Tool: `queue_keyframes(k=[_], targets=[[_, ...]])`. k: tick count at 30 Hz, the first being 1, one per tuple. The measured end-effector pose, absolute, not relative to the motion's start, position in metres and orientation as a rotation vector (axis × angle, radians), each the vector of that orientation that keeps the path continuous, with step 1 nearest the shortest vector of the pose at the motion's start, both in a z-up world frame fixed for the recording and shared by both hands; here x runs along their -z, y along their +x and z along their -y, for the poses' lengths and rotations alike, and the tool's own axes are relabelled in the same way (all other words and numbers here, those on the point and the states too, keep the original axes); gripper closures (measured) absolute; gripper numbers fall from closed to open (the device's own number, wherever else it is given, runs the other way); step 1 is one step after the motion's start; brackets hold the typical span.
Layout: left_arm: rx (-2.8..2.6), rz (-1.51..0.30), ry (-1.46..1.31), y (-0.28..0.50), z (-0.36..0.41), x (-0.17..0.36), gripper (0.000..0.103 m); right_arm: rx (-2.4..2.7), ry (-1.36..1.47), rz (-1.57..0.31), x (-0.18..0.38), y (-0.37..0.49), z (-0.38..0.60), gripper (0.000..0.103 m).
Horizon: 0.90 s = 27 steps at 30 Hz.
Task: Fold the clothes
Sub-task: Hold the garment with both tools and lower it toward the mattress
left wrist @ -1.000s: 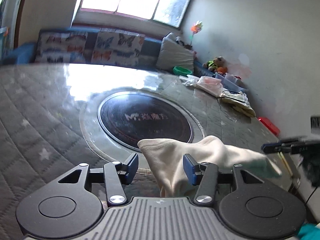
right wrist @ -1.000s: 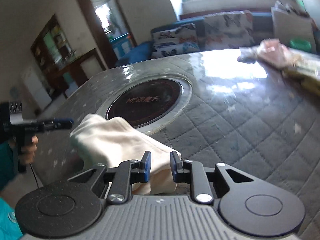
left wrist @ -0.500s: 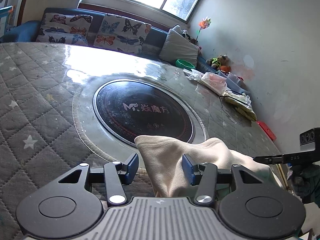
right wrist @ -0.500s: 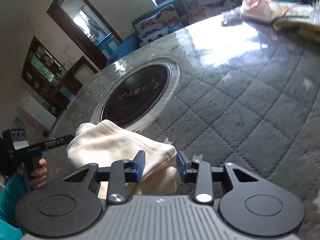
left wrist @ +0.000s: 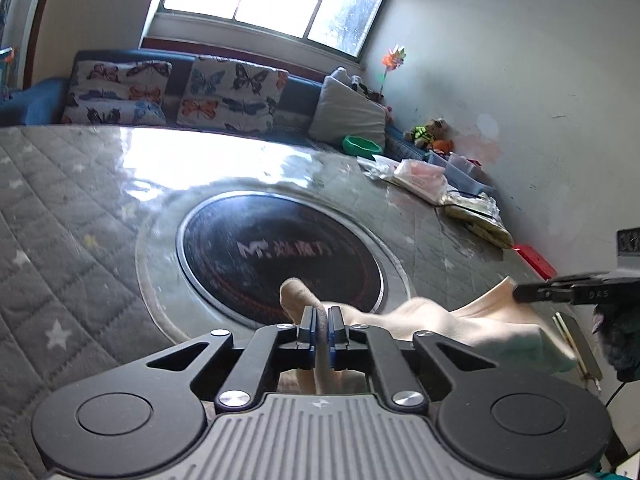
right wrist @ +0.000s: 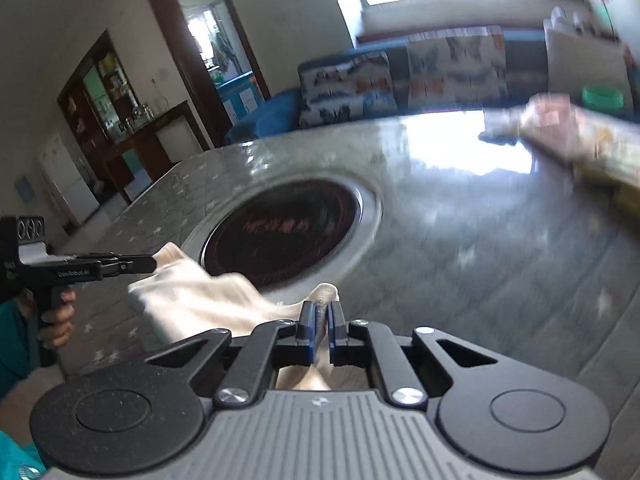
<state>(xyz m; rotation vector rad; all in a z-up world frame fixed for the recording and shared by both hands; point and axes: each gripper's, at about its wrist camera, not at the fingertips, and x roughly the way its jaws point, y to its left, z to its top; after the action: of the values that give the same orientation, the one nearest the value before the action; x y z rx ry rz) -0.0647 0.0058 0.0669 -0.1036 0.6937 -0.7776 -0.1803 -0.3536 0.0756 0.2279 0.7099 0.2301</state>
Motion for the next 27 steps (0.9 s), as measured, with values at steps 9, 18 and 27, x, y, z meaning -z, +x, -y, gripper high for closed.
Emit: queue_keyframes(k=[9, 18, 27], targets=[[0.723, -0.631, -0.087, -0.030, 0.011, -0.082, 0.100, -0.193, 0.038, -0.600, -0.115, -0.132, 0.347, 0.098], [0.644, -0.605, -0.081, 0.028, 0.030, -0.086, 0.100, -0.160, -0.060, -0.535, -0.128, -0.073, 0.343, 0.099], [0.541, -0.639, -0.066, 0.096, 0.050, -0.071, 0.101, -0.115, -0.060, -0.597, -0.105, 0.004, 0.346, 0.100]])
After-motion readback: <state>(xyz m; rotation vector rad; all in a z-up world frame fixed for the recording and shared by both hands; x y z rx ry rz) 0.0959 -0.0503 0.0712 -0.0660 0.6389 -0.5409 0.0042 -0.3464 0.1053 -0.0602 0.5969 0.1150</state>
